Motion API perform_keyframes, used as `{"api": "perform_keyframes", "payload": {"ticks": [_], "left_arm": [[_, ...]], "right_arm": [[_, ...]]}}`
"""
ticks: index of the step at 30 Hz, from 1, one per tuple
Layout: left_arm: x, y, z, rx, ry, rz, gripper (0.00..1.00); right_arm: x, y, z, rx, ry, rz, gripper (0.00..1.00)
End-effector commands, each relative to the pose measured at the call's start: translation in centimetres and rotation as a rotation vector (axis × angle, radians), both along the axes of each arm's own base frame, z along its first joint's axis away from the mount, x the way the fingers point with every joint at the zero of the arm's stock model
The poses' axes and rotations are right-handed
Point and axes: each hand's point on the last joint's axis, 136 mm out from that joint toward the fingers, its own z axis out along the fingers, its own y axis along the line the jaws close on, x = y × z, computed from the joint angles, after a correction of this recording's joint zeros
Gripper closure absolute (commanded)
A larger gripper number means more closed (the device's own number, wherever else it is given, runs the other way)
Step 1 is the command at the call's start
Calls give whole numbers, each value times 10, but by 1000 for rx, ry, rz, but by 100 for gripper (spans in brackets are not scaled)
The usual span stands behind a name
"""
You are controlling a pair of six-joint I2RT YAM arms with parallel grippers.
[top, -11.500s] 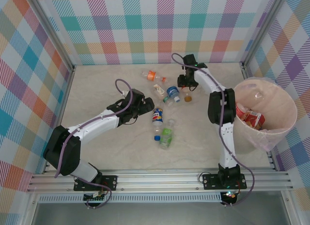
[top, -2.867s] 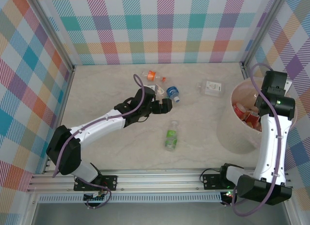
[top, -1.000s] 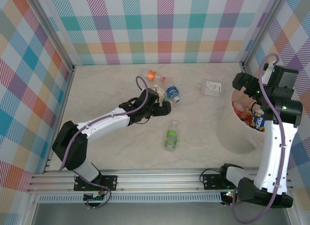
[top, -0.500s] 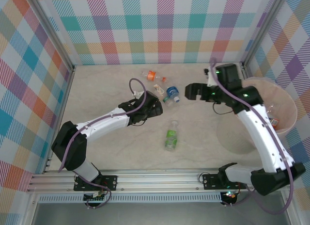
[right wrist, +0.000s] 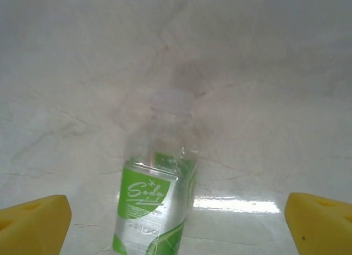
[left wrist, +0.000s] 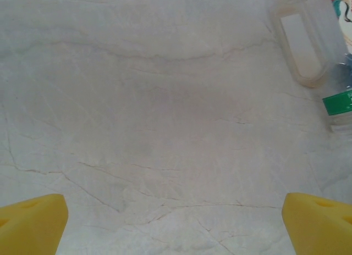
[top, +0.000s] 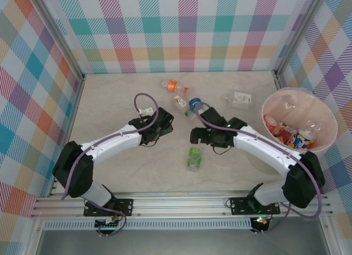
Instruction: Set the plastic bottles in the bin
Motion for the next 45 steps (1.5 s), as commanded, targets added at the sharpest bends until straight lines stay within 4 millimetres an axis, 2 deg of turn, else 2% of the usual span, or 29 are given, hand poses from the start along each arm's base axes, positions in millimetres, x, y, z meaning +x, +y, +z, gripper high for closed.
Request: {"api": "perform_keyframes", "payload": {"ticks": [1, 4, 8, 11, 14, 19, 24, 28, 30, 33, 35, 40, 43, 45], "left_arm": [[-4, 14, 3, 10, -5, 43, 0], [-6, 14, 0, 9, 5, 44, 0], [-9, 16, -5, 2, 16, 58, 0], [-13, 19, -10, -2, 25, 75, 0], [-17, 22, -13, -2, 31, 83, 0], [-20, 26, -15, 4, 32, 92, 0], [-18, 27, -13, 9, 19, 93, 0], [-13, 24, -9, 7, 1, 81, 0], [-10, 20, -7, 3, -1, 64, 0], [-6, 15, -7, 2, 0, 50, 0], [-4, 12, -9, -1, 3, 41, 0], [-2, 7, -12, -10, 12, 30, 0], [-1, 6, -12, -12, 10, 31, 0], [-1, 7, -12, -10, 9, 29, 0]], "right_arm": [[1, 20, -14, 69, 17, -42, 0], [-3, 38, -27, 88, 56, 21, 0], [-9, 42, -51, 26, 138, 46, 0], [-13, 43, -67, 2, 189, 54, 4], [-12, 44, -72, -10, 193, 66, 9], [-12, 53, -80, 3, 219, 103, 27], [-2, 54, -65, 22, 134, 115, 41], [11, 48, -28, 48, -18, 119, 46], [18, 43, 5, 55, -109, 143, 48], [27, 27, 68, 54, -259, 181, 51], [33, 12, 115, 49, -371, 195, 52], [37, -32, 204, 32, -570, 161, 54], [34, -66, 245, -9, -645, 115, 55], [30, -89, 263, -50, -672, 77, 55]]}}
